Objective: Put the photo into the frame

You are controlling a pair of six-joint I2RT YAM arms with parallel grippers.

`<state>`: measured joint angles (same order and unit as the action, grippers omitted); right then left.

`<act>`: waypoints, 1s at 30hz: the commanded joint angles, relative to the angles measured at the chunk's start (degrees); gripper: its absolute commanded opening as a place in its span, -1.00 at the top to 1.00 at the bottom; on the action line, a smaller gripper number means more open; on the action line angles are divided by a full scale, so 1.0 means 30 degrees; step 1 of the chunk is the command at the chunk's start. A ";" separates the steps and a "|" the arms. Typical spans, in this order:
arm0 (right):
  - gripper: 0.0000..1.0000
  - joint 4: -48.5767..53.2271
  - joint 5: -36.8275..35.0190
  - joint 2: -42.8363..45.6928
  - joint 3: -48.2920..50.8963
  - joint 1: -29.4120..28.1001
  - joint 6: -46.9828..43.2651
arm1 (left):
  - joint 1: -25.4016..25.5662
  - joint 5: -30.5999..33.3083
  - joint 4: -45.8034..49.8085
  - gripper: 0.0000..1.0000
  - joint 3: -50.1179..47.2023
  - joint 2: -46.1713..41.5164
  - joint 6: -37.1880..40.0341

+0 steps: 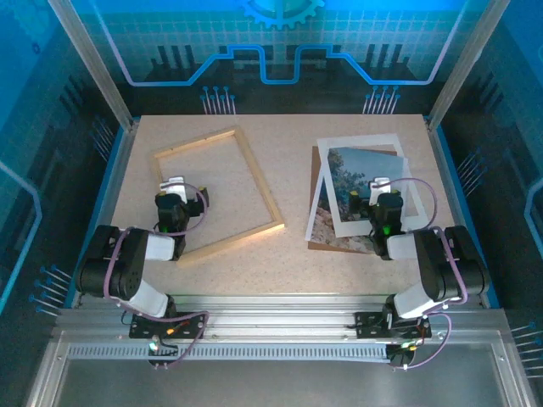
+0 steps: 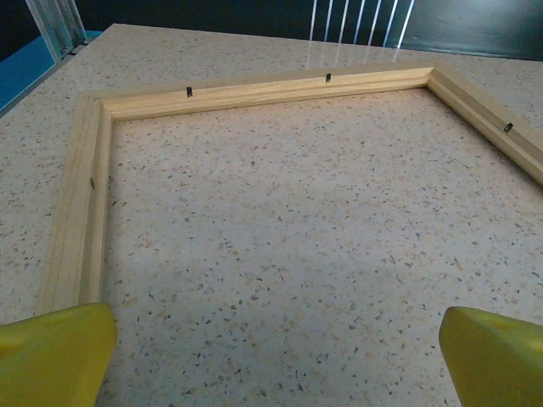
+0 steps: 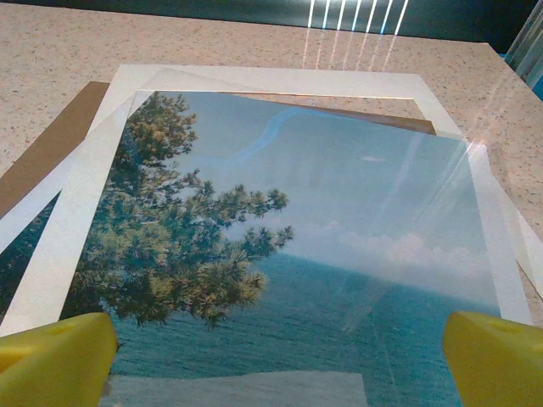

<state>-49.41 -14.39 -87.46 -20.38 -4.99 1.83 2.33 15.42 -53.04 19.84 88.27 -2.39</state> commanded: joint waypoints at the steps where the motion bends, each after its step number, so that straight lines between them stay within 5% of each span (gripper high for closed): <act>1: -0.99 -0.0933 -0.0120 -0.0171 -0.0501 -0.0231 -0.0298 | 0.0111 0.0250 -0.0603 -0.98 0.0390 0.0257 0.0402; 20: -0.99 -0.0770 0.0653 -0.0098 -0.0547 0.0126 -0.0131 | 0.0015 0.0100 -0.0486 -0.98 0.0446 0.0228 0.0362; 26: -0.99 -0.3574 -0.2191 0.1048 0.1208 -0.1599 -0.1458 | 0.0646 0.1076 -0.0095 -0.98 0.0024 -0.1326 0.0892; 30: -0.99 0.1492 -0.5040 0.3751 -0.1061 -0.4128 -0.3631 | 0.1436 0.2458 0.3230 -0.98 0.0438 -0.4708 0.1240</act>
<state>-49.52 -21.80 -80.99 -18.52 -13.69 -3.49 5.54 19.11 -48.80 19.75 80.77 -0.45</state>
